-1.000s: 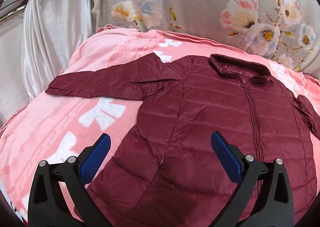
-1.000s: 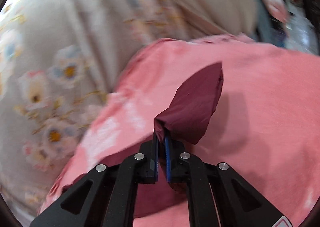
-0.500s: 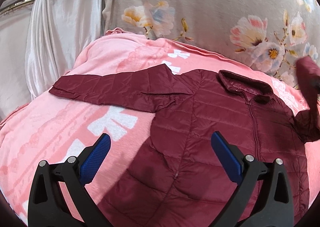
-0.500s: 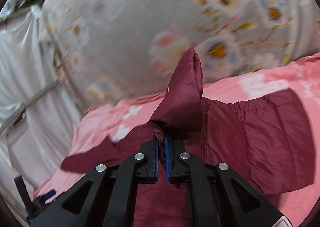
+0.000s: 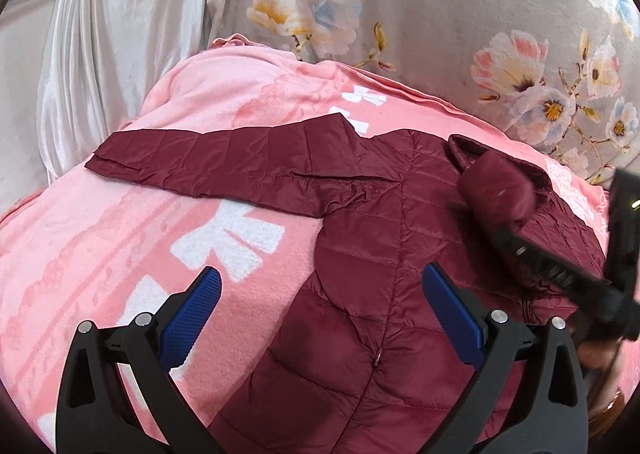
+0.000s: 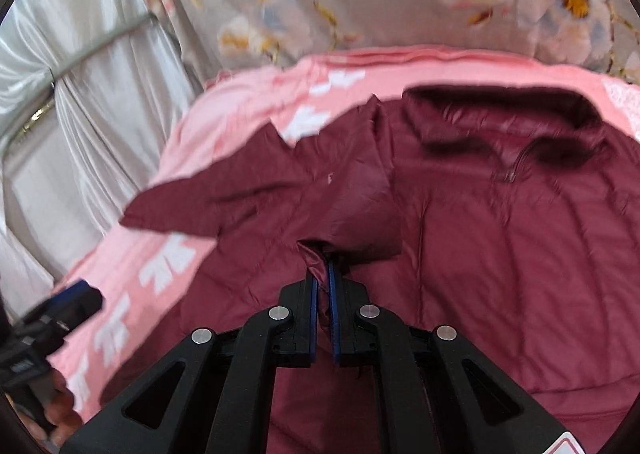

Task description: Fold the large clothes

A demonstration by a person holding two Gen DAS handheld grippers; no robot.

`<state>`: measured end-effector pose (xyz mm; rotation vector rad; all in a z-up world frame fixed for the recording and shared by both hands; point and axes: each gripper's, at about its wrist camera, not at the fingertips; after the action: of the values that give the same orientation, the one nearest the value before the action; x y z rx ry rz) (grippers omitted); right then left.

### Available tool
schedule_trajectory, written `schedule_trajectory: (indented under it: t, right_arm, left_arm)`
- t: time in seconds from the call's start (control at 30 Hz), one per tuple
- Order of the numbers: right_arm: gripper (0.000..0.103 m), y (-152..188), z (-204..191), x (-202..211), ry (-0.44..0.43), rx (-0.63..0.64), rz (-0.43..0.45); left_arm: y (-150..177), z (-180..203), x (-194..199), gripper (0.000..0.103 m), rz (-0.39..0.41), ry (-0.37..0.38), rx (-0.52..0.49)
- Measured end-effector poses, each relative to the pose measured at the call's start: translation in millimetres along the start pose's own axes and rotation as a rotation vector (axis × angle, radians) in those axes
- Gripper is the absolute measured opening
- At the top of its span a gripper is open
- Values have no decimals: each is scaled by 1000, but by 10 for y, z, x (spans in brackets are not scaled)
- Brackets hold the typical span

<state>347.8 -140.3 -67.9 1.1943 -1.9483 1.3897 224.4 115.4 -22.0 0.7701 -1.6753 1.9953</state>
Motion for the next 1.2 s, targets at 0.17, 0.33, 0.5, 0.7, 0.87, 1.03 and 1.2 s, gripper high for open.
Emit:
schedule_trajectory:
  t: [0.17,0.33,0.5,0.7,0.87,1.03,1.2]
  right_arm:
    - [14,47,25,-170,46,6,-62]
    - [61,119,-52,87,21,40,-17]
    - [61,352,135,717,14,-24,43]
    - [62,712,1172,1563,65,-361,155]
    - [62,846,2012,1939,78,-626,253]
    - [47,783,2453,1887,60,-747,279]
    - [40,655,2727,1729,74,-810,290]
  left_arm:
    - [-71,47,-54,98,-11,48,6]
    - [-194,146,-154,98,-57,169,53]
    - [-286,403,-449,98,-160,303,87]
    - [-152,549,-1049,89,-380,384,198]
    - [-74,680,-1189,70,-434,431,247]
    - [-187,819,-1219,23,-423,411,213]
    - [-373,768,-1225,7,-376,369,196]
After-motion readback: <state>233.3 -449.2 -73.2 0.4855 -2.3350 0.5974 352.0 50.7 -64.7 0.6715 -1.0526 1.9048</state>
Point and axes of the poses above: each gripper's, at about its wrist camera, not at the fingertips, and x roughly against the way its jaws point, z to its right, y to its underside, and after that the axes turned 2 degrees about -z, right-handed
